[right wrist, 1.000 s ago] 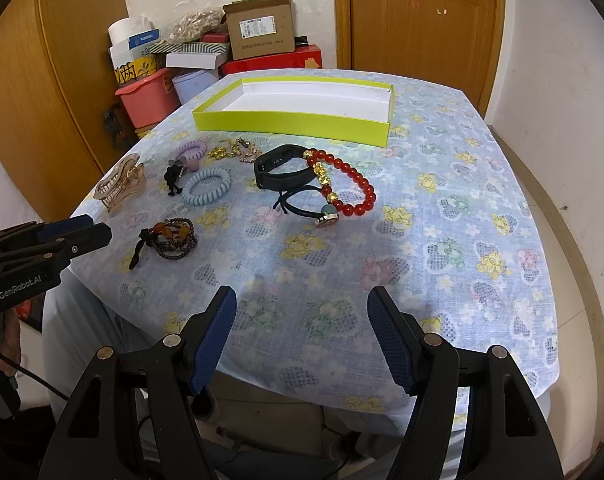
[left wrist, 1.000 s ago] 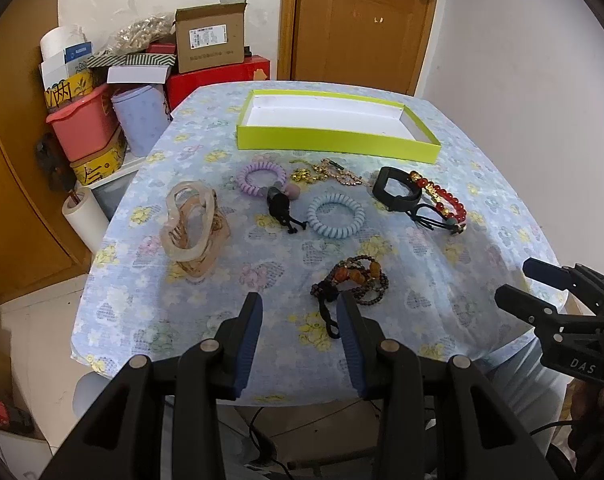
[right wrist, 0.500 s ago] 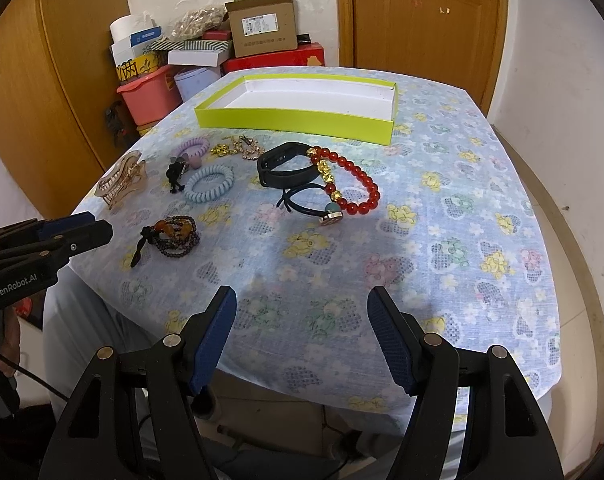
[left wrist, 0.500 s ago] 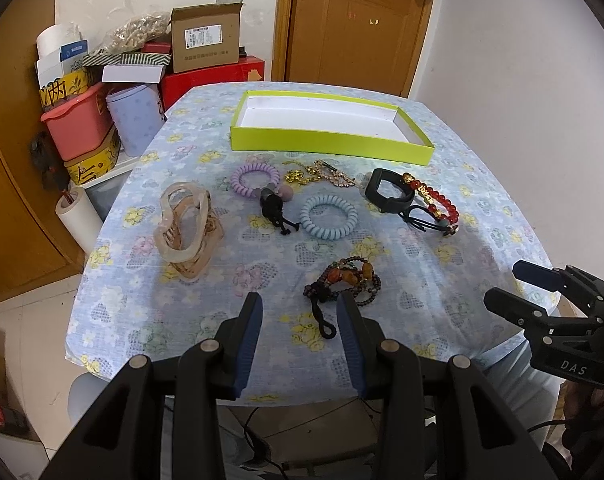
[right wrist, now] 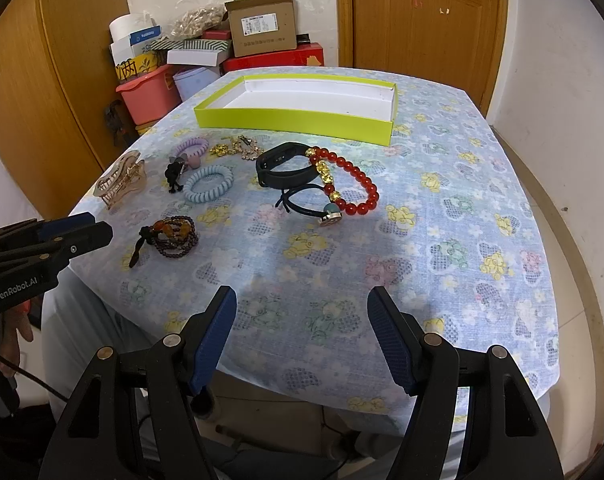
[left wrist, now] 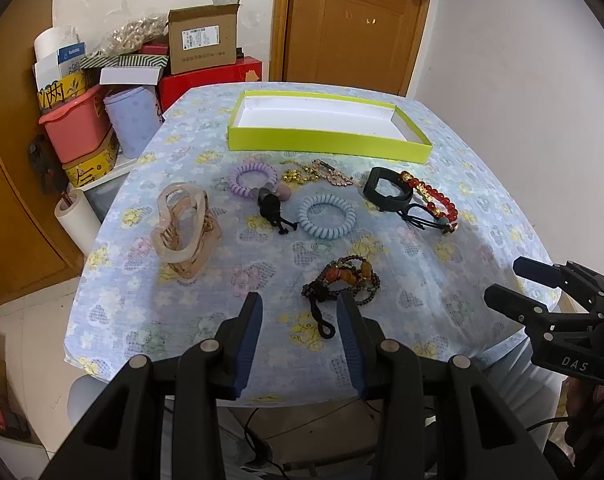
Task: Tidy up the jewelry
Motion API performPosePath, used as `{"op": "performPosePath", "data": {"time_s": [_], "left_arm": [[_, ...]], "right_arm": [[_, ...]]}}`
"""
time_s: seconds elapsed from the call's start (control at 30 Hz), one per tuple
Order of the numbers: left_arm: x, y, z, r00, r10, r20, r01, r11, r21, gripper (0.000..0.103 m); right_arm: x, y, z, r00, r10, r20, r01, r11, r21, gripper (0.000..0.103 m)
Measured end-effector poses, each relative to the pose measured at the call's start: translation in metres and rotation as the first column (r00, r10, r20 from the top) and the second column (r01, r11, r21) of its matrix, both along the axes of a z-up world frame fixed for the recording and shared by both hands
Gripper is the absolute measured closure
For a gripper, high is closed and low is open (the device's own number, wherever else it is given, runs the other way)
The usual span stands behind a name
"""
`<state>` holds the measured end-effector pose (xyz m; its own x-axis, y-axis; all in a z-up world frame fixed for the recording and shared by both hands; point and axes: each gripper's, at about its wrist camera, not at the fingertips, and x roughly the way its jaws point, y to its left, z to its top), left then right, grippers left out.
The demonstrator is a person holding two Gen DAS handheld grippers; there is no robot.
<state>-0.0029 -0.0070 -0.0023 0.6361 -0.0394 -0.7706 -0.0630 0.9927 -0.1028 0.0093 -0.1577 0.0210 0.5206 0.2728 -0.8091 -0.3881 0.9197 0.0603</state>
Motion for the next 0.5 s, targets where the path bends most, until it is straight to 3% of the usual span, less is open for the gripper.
{"op": "performPosePath", "data": {"time_s": [0.5], "left_arm": [[-0.0021,0.0002,0.0013,1.0,0.005,0.01,-0.004,1.0,-0.006,0.063]], "right_arm": [[-0.0001,-0.0038,0.0027,1.0,-0.012,0.009,0.012,1.0,0.013,0.035]]}}
